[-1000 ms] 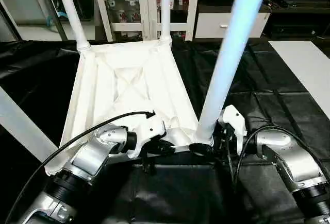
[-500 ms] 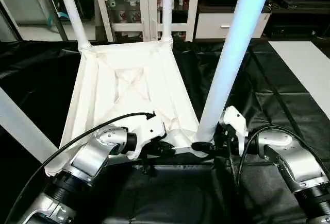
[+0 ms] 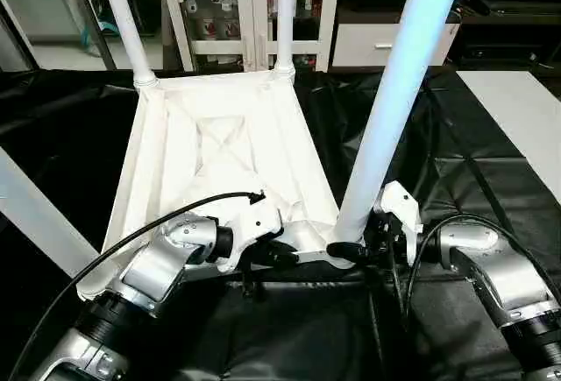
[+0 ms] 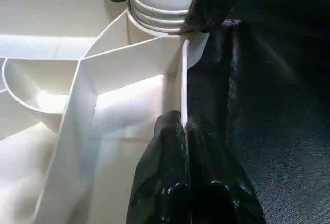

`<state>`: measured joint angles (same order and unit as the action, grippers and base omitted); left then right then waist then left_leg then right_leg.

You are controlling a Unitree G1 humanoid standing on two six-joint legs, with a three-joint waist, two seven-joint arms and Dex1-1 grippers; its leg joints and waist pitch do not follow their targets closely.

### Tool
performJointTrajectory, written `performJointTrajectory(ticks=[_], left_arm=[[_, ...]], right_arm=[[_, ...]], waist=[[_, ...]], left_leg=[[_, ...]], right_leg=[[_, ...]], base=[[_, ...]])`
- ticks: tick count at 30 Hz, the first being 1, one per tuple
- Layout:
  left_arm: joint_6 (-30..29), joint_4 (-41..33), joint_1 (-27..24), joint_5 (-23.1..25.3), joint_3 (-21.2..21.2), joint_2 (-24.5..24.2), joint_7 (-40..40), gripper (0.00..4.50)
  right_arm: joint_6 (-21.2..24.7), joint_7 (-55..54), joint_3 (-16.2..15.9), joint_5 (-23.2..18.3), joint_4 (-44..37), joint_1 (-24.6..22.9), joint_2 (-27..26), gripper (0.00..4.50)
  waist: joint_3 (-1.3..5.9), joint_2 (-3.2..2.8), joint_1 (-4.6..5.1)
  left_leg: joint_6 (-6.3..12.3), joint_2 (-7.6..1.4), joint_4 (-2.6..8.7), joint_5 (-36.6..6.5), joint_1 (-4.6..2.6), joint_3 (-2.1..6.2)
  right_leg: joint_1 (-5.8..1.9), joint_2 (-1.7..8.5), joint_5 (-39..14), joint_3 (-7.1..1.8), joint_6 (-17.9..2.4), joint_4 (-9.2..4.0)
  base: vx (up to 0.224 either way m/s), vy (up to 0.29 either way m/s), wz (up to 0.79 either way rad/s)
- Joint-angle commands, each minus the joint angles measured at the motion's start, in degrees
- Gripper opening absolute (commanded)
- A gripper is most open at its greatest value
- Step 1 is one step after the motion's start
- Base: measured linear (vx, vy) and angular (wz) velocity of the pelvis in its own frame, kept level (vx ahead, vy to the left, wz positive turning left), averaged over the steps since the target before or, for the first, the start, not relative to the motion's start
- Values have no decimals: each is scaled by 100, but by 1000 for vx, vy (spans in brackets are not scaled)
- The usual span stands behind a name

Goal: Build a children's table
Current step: Rotate leg to tighten

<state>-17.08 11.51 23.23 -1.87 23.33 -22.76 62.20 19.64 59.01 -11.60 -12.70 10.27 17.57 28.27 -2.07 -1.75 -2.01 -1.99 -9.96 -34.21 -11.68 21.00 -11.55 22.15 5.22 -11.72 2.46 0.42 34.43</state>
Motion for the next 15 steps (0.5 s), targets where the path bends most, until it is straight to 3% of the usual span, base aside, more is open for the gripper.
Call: performJointTrajectory(ticks=[1,4,5,6,8,11,12,13,14,15], left_arm=[[-60,142,-70,112,165,62,-61,0],[-70,423,73,206,79,283,-442,0],[-70,423,73,206,79,283,-442,0],[-90,874,295,313,-49,643,-1023,0],[-112,1024,375,344,-76,764,-1194,0],[-222,1456,636,468,-118,1126,-1739,0],[-333,1716,806,533,-170,1375,-2145,0],[-346,1740,821,537,-178,1398,-2184,0],[-394,1847,884,559,-221,1501,-2352,0],[-470,2010,975,599,-264,1637,-2585,0]], right_arm=[[-17,-292,12,149,225,15,-118,261],[-87,-1209,236,351,700,184,-510,260],[-87,-1209,236,351,700,184,-510,259],[-5,-2025,364,498,927,278,-891,259],[29,-2270,398,537,982,308,-1015,259],[166,-2975,502,609,1146,430,-1417,259],[203,-3558,579,675,1371,584,-1748,259],[204,-3594,584,679,1386,594,-1769,259],[189,-3742,607,701,1470,642,-1853,259],[213,-4051,692,706,1622,741,-2017,259]], waist=[[303,54,7],[244,53,55],[226,72,91],[206,72,126],[215,97,185],[216,93,208],[213,43,224],[204,62,241],[218,78,252],[220,53,264]], left_leg=[[473,-325,382,-700,-69,141],[210,-313,432,-1243,-74,148],[56,-302,453,-1532,-85,169],[-76,-297,466,-1802,-113,182],[-209,-268,462,-2035,-135,210],[-179,-270,472,-2106,-134,233],[-178,-264,473,-2136,-135,226],[-213,-259,477,-2179,-141,225],[-241,-253,487,-2190,-120,251],[-242,-253,490,-2179,-119,247]], right_leg=[[-236,294,-240,-204,-1672,-309],[-202,302,-1099,-206,-1526,-398],[-195,296,-1598,-202,-1385,-434],[-160,297,-2050,-204,-1244,-480],[-135,304,-2573,-197,-1022,-532],[-109,309,-2760,-200,-829,-576],[-65,309,-2741,-210,-839,-581],[-59,296,-2795,-196,-825,-603],[-101,299,-2805,-172,-794,-594],[-86,302,-2763,-177,-801,-593]], base=[[0,0,0],[0,0,0],[0,0,0],[0,0,0],[-59,5,-3],[-20,2,-1],[0,0,0],[0,0,0],[0,0,0],[0,0,0]])
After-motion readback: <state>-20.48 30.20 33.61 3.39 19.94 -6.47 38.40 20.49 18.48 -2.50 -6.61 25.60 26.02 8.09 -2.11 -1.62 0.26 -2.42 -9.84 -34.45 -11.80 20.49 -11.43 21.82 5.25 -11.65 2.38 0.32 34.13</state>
